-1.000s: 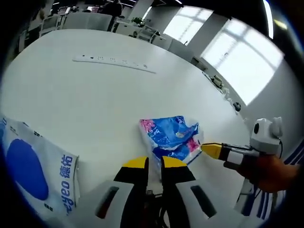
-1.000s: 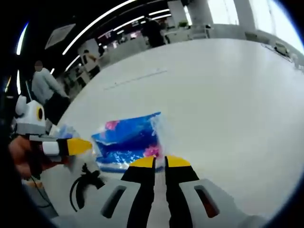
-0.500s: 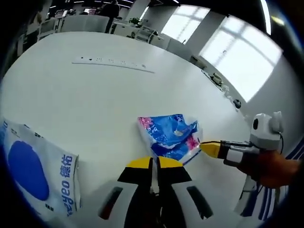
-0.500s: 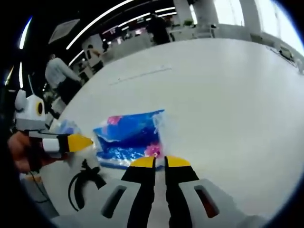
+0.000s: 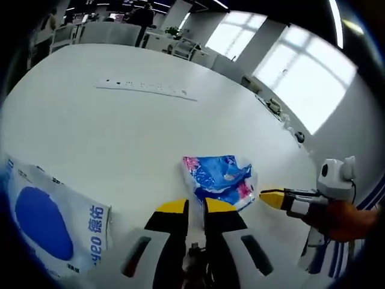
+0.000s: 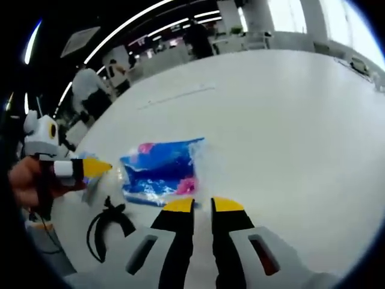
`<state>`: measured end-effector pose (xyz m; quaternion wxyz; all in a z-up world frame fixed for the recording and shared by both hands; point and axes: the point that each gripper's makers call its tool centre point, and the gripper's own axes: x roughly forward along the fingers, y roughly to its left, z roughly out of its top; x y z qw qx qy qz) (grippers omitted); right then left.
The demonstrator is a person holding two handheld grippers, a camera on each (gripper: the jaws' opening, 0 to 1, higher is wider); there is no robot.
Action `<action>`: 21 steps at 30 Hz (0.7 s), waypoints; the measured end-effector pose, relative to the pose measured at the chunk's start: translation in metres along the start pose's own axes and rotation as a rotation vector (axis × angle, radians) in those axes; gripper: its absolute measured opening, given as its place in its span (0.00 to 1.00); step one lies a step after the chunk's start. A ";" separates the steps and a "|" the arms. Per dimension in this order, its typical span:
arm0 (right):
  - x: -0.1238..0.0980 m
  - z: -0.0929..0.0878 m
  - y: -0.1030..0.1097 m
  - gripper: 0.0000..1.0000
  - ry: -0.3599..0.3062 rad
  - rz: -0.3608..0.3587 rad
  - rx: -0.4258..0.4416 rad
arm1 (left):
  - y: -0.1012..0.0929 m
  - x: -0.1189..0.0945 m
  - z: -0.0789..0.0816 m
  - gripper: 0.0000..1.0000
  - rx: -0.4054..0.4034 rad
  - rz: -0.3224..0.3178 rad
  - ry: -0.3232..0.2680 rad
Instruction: Arrange the tabletop items into an orderly group along one side of the table until the central work area is clear of visible clutter.
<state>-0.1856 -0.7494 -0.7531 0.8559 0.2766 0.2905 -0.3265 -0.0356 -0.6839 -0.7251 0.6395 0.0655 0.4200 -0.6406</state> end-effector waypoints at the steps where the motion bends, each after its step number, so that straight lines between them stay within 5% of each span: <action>1: 0.000 -0.001 -0.001 0.08 0.003 -0.003 0.000 | 0.002 -0.003 0.001 0.06 -0.001 -0.001 -0.001; 14: -0.005 0.005 0.009 0.08 -0.006 -0.021 0.037 | 0.025 -0.046 0.012 0.06 0.066 0.020 -0.022; 21: -0.007 0.010 0.028 0.08 -0.011 -0.008 0.012 | 0.053 -0.080 0.018 0.06 0.063 0.068 -0.056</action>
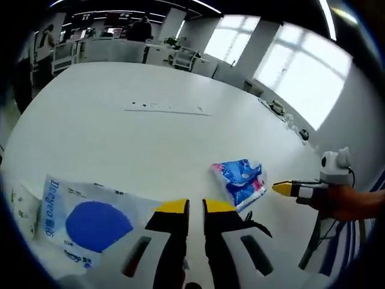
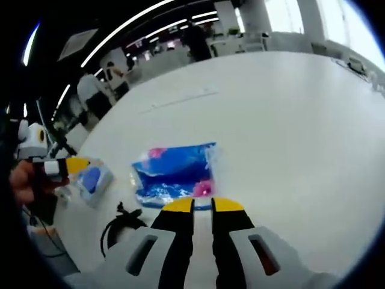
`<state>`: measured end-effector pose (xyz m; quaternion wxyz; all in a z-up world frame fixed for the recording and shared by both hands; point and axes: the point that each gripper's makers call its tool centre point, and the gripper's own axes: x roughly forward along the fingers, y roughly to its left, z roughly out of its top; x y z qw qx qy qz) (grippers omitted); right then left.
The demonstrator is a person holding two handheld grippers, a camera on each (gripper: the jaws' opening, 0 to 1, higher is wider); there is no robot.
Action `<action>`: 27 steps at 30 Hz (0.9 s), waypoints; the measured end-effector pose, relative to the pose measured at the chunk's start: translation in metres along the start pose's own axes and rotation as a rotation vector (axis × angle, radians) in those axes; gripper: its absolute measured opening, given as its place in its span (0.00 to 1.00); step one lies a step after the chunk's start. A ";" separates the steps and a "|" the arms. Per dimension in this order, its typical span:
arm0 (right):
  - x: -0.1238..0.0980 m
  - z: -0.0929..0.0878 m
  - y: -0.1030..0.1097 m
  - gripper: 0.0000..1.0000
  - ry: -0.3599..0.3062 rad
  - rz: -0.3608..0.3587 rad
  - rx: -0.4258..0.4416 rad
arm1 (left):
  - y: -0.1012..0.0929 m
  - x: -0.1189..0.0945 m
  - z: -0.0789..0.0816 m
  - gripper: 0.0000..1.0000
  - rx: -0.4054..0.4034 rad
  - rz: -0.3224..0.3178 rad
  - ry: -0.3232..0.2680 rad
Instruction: Arrange the tabletop items into an orderly group along one side of the table until the central work area is clear of visible clutter.
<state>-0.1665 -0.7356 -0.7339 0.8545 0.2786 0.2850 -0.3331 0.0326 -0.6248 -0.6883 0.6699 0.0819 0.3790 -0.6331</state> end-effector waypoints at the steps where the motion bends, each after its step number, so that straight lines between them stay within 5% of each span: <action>1: 0.000 0.000 0.004 0.08 -0.001 0.005 -0.003 | 0.004 -0.004 0.000 0.06 0.001 0.007 -0.004; 9: 0.008 -0.006 0.036 0.08 0.017 0.042 -0.043 | 0.046 -0.034 -0.001 0.05 -0.037 0.079 -0.041; 27: 0.029 -0.012 0.107 0.08 0.049 0.129 -0.120 | 0.104 -0.078 -0.018 0.04 -0.113 0.183 -0.088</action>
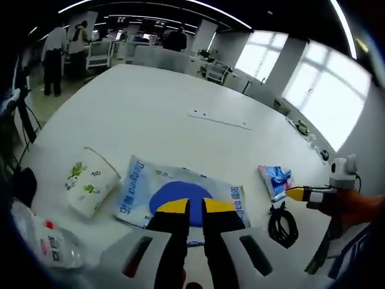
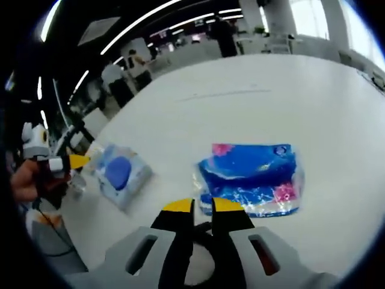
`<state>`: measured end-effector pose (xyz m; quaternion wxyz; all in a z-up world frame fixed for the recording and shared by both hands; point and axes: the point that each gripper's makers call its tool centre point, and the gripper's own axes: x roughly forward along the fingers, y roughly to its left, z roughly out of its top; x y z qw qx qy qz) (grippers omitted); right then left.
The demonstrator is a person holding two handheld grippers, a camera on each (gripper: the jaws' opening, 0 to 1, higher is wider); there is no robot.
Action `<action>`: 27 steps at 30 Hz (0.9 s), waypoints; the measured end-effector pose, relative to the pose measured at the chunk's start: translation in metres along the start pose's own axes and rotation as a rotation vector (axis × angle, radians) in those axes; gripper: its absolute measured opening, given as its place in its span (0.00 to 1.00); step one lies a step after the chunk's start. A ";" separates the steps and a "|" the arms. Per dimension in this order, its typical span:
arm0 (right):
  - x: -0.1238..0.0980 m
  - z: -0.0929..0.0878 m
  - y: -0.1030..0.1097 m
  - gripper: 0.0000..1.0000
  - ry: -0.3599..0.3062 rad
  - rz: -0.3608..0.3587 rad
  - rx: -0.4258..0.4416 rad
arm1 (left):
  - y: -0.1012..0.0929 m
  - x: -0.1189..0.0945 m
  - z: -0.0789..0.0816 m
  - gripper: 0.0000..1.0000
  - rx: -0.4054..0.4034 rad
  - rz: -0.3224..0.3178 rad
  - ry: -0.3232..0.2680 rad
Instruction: Arrange the tabletop items into an orderly group along one side of the table until the central work area is clear of visible clutter.
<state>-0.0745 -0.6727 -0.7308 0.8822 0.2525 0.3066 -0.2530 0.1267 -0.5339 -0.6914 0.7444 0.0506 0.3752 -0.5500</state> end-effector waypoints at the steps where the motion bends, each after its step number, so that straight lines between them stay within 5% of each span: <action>1: 0.001 -0.001 0.005 0.08 0.004 0.006 -0.009 | 0.003 -0.002 -0.001 0.04 0.009 0.007 -0.001; 7: 0.007 -0.019 0.033 0.08 0.034 0.038 -0.045 | 0.025 -0.013 -0.004 0.05 0.064 0.043 -0.001; 19: 0.015 -0.041 0.076 0.09 0.064 0.083 -0.055 | 0.062 -0.019 -0.019 0.05 0.031 0.104 0.001; 27: 0.019 -0.044 0.092 0.11 0.066 0.102 -0.038 | 0.070 -0.018 -0.032 0.07 0.000 0.141 0.019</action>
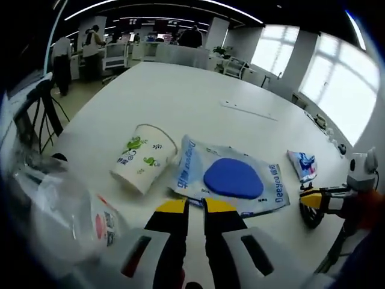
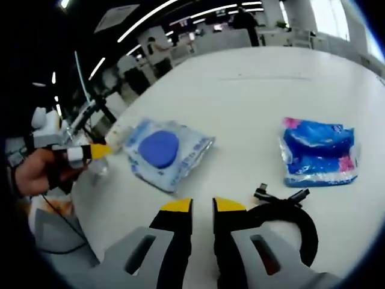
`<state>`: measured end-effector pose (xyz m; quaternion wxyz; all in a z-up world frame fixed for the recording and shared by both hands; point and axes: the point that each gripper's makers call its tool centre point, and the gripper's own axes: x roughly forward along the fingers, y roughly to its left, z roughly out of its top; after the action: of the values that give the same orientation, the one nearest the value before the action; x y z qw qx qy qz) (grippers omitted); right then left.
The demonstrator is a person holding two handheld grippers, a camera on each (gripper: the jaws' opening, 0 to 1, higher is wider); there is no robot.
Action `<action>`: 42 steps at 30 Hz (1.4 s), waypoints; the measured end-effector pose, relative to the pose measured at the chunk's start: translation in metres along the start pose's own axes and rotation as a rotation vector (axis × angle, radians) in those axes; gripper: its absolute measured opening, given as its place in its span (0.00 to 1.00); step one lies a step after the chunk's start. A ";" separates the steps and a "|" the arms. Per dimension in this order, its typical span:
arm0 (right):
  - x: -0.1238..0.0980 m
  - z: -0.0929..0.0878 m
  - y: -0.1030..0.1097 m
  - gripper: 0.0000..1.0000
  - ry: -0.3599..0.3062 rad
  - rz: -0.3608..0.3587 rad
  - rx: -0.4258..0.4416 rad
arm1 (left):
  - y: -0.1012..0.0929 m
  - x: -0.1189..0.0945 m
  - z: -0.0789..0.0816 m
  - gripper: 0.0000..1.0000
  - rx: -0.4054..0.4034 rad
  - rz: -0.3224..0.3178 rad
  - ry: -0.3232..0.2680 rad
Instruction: Arrange the tabletop items into an orderly group along one side of the table until the central work area is clear of visible clutter.
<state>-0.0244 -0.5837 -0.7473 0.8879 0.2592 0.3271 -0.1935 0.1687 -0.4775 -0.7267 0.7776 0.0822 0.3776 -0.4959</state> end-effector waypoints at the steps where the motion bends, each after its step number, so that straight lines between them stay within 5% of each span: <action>1: 0.001 0.000 0.002 0.11 0.000 0.005 0.005 | 0.001 0.000 -0.001 0.07 -0.012 0.005 0.001; 27: 0.017 -0.003 0.023 0.15 0.002 0.037 0.072 | 0.007 0.007 -0.003 0.12 -0.083 0.061 -0.003; 42: 0.025 0.004 0.029 0.17 -0.057 0.023 0.203 | 0.009 0.016 0.001 0.16 -0.113 0.078 -0.014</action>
<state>0.0103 -0.5676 -0.7525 0.8682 0.3458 0.2775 -0.2226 0.1806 -0.4847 -0.7389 0.8023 0.0491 0.3962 -0.4438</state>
